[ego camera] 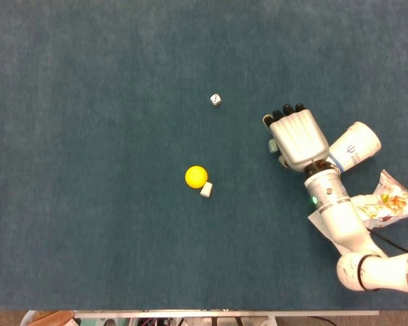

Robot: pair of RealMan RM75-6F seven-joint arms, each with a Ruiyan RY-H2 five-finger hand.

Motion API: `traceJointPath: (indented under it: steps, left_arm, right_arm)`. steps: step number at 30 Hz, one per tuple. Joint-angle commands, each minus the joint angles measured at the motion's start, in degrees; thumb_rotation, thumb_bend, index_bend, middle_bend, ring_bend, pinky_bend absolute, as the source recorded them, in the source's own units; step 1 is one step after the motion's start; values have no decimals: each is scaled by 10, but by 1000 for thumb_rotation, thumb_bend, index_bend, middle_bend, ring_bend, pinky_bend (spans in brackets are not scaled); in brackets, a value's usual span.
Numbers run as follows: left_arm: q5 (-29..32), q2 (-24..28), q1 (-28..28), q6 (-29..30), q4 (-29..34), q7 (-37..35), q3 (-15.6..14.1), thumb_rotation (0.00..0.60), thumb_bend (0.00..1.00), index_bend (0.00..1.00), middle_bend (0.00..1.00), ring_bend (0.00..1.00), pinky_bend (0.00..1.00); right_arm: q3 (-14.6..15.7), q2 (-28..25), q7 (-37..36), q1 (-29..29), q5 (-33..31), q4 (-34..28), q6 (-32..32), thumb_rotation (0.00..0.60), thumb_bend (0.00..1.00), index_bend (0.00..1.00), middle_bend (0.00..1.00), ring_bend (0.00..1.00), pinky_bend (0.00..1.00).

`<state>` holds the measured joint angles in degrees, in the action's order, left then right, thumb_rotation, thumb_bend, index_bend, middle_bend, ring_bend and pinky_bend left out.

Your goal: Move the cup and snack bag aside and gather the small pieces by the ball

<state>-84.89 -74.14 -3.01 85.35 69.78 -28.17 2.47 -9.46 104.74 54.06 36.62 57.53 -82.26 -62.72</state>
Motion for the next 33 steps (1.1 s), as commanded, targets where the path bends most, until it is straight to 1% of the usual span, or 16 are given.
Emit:
traceJointPath:
  steps: [1, 5, 12, 27, 33]
  left_arm:
    - [0, 0, 0, 0, -1, -2, 1, 600, 309, 553, 497, 335, 497]
    - [1, -1, 1, -1, -2, -3, 1, 600, 309, 553, 497, 335, 497]
    - [0, -2, 2, -1, -4, -5, 1, 600, 309, 553, 497, 335, 497]
    - [0, -3, 4, 0, -7, -12, 1, 600, 309, 553, 496, 335, 497]
    - [0, -4, 6, 1, -10, -14, 1, 600, 309, 553, 497, 335, 497]
  right_arm:
    - [-8, -4, 5, 9, -26, -11, 13, 600, 42, 417, 438, 317, 378]
    - [-9, -8, 2, 16, -37, -17, 13, 600, 105, 449, 465, 341, 379]
    - [-3, -10, 0, 22, -49, -14, 10, 600, 158, 482, 489, 366, 379]
    - [4, -3, -8, 41, -73, 7, 17, 600, 165, 489, 493, 371, 378]
    - [4, 1, -11, 48, -80, 14, 17, 600, 209, 535, 526, 408, 381]
